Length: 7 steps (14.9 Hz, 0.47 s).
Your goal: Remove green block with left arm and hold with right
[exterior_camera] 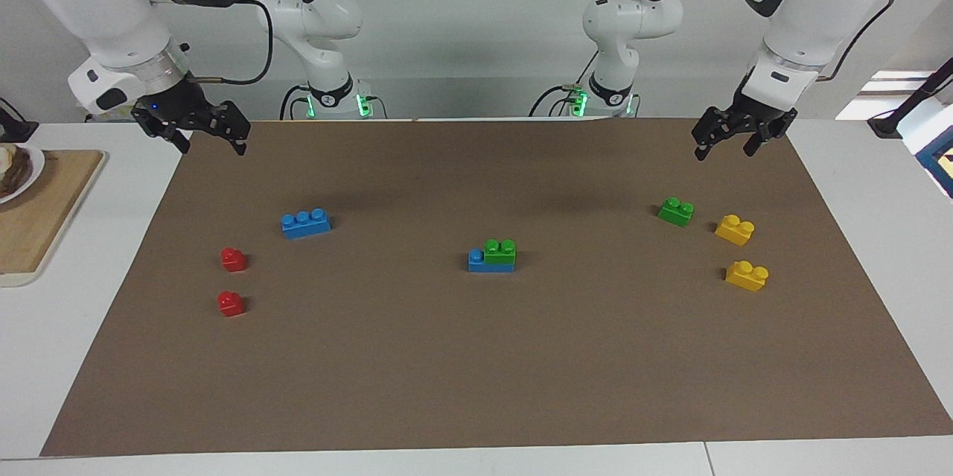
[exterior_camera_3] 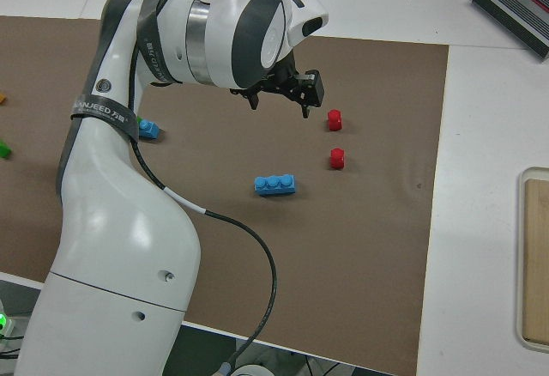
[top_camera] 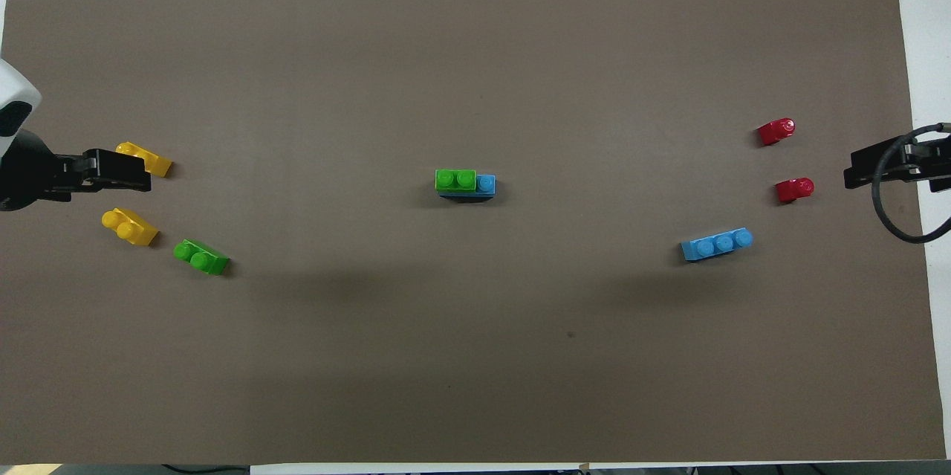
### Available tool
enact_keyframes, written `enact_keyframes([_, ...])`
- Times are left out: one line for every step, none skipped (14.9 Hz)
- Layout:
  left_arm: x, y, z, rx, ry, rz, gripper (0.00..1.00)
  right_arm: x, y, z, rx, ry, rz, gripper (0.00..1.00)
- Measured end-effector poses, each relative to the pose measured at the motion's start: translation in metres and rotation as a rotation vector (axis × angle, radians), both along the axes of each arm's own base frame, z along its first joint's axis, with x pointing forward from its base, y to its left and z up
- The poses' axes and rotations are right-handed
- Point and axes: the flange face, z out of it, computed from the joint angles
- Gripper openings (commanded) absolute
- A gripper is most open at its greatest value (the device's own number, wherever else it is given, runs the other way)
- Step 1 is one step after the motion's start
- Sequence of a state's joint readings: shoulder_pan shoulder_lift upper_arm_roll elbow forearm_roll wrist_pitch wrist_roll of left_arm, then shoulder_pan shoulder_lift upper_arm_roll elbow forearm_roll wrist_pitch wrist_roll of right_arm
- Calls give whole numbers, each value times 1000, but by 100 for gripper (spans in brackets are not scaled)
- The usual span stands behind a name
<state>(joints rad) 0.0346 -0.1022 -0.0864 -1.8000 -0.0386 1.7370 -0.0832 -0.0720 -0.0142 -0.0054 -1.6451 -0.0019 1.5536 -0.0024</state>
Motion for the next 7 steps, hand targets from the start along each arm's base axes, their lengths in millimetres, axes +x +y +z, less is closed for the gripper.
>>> enact_keyframes([0, 0, 0, 0, 0, 0, 100, 0, 0, 0, 0, 0, -1, 100])
enact_keyframes([0, 0, 0, 0, 0, 0, 100, 0, 0, 0, 0, 0, -5, 100])
enact_keyframes([0, 0, 0, 0, 0, 0, 100, 0, 0, 0, -1, 0, -12, 100])
enact_keyframes([0, 0, 0, 0, 0, 0, 100, 0, 0, 0, -1, 0, -13, 100])
enact_keyframes([0, 0, 0, 0, 0, 0, 100, 0, 0, 0, -1, 0, -13, 100])
enact_keyframes([0, 0, 0, 0, 0, 0, 100, 0, 0, 0, -1, -1, -13, 100])
enact_keyframes([0, 0, 0, 0, 0, 0, 100, 1, 0, 1, -2, -7, -13, 100])
